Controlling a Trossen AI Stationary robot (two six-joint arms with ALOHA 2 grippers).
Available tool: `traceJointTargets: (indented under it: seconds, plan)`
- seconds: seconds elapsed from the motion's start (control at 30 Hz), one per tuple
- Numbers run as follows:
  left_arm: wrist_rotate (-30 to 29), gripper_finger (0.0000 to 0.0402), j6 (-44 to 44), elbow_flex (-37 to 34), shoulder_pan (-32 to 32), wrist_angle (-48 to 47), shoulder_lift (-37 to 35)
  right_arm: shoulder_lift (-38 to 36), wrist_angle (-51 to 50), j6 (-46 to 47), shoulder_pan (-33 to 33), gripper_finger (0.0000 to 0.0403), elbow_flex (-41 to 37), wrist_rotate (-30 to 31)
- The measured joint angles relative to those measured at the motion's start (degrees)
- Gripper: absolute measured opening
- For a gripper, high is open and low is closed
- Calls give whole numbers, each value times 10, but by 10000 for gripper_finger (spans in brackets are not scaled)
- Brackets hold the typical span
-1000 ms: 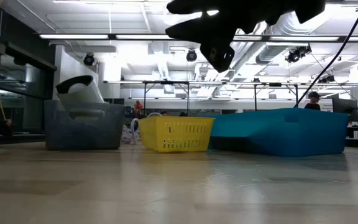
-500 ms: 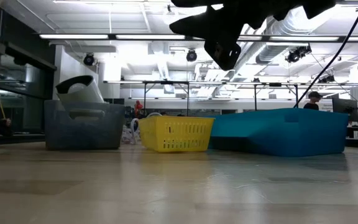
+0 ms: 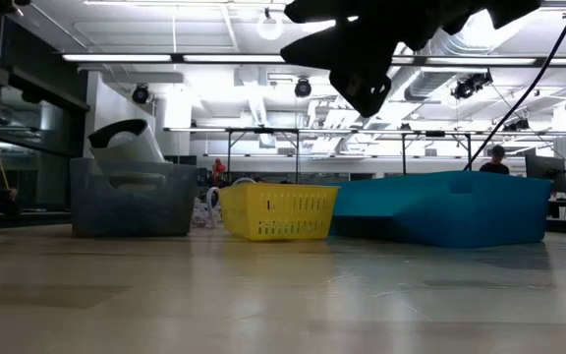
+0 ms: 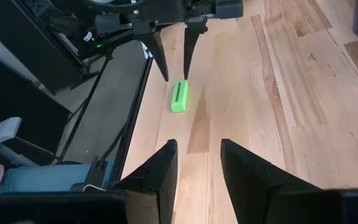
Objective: Pick & Place School Supplies
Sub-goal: Put the green eraser into the yellow bin
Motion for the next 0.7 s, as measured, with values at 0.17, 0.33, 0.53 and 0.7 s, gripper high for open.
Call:
traceJointTargets:
  seconds: [0.17, 0.33, 0.53, 0.7]
  plan:
    - [18, 125, -10, 0, 2, -1, 0, 0, 1, 0, 0, 114, 0, 0]
    - [33, 141, -24, 0, 2, -1, 0, 0, 1, 0, 0, 114, 0, 0]
    - [34, 182, -8, 0, 2, -1, 0, 0, 1, 0, 0, 114, 0, 0]
    - [34, 191, 27, 0, 2, 0, 20, 0, 1, 0, 0, 114, 0, 0]
